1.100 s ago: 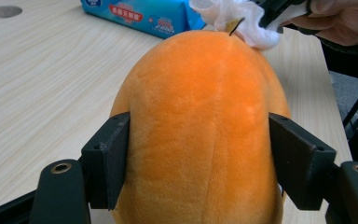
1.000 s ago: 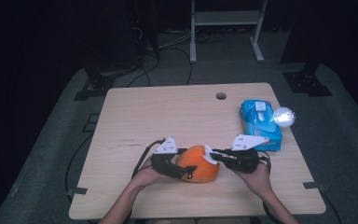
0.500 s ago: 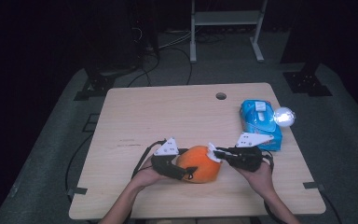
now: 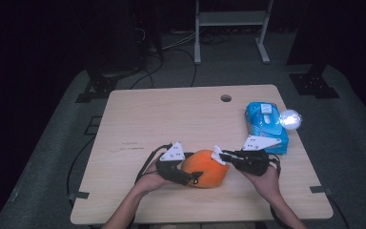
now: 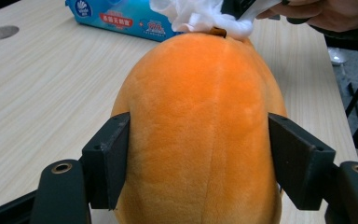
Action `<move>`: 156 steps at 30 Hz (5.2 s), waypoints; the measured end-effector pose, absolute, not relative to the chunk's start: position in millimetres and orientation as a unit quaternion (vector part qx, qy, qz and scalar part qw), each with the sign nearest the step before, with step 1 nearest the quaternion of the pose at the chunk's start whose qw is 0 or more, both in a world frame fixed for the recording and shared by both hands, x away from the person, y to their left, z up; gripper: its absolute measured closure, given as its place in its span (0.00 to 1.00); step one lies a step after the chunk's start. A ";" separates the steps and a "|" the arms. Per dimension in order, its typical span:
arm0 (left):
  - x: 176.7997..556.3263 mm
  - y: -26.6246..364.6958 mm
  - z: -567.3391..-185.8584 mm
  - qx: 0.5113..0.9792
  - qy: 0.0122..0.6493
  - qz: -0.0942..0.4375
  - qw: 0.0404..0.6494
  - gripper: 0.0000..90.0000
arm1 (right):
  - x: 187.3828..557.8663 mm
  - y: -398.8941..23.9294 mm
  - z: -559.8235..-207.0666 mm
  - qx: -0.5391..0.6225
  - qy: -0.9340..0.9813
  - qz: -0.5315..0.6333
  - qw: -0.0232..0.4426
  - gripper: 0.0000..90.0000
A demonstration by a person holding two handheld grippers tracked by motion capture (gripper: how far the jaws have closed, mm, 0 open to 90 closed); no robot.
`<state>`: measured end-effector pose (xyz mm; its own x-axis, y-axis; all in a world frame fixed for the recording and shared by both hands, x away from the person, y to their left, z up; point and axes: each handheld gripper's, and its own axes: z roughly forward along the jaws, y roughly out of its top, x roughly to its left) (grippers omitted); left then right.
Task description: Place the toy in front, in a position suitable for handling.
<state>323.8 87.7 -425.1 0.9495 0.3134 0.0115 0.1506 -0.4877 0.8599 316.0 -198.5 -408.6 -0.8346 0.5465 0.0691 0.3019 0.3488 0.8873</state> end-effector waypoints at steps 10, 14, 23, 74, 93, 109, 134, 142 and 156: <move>318.4 79.0 -422.3 0.863 0.128 0.097 0.480 0.31 | 300.8 -160.0 -391.4 0.193 0.826 0.510 0.142 0.91; 320.7 79.9 -423.4 0.861 0.132 0.094 0.483 0.32 | 305.8 -172.2 -394.0 0.214 0.825 0.500 0.154 0.91; 320.5 78.6 -422.2 0.860 0.130 0.090 0.485 0.26 | 300.4 -157.8 -391.0 0.192 0.832 0.500 0.149 0.91; 321.8 75.2 -418.1 0.847 0.137 0.073 0.508 0.19 | 299.1 -167.6 -394.2 0.204 0.834 0.492 0.146 0.91; 329.3 98.7 -429.7 0.850 0.169 0.055 0.495 0.36 | 302.9 -191.0 -403.6 0.248 0.828 0.484 0.138 0.91; 331.9 97.4 -430.5 0.845 0.182 0.055 0.500 0.36 | 301.9 -189.1 -399.5 0.239 0.826 0.493 0.136 0.91; 322.7 87.8 -418.7 0.851 0.165 0.042 0.496 0.13 | 302.0 -178.5 -399.7 0.216 0.831 0.497 0.126 0.91; 317.2 78.6 -421.3 0.856 0.168 0.050 0.487 0.28 | 300.5 -185.0 -396.5 0.223 0.831 0.491 0.136 0.91; 320.9 76.2 -420.1 0.850 0.182 0.013 0.494 0.10 | 296.1 -175.5 -393.4 0.203 0.831 0.504 0.119 0.91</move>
<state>320.9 76.2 -420.1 0.9331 0.3231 -0.1579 0.2974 -0.4462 0.8441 296.1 -175.5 -393.4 -0.8891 0.4577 0.0058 0.2170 0.4105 0.8857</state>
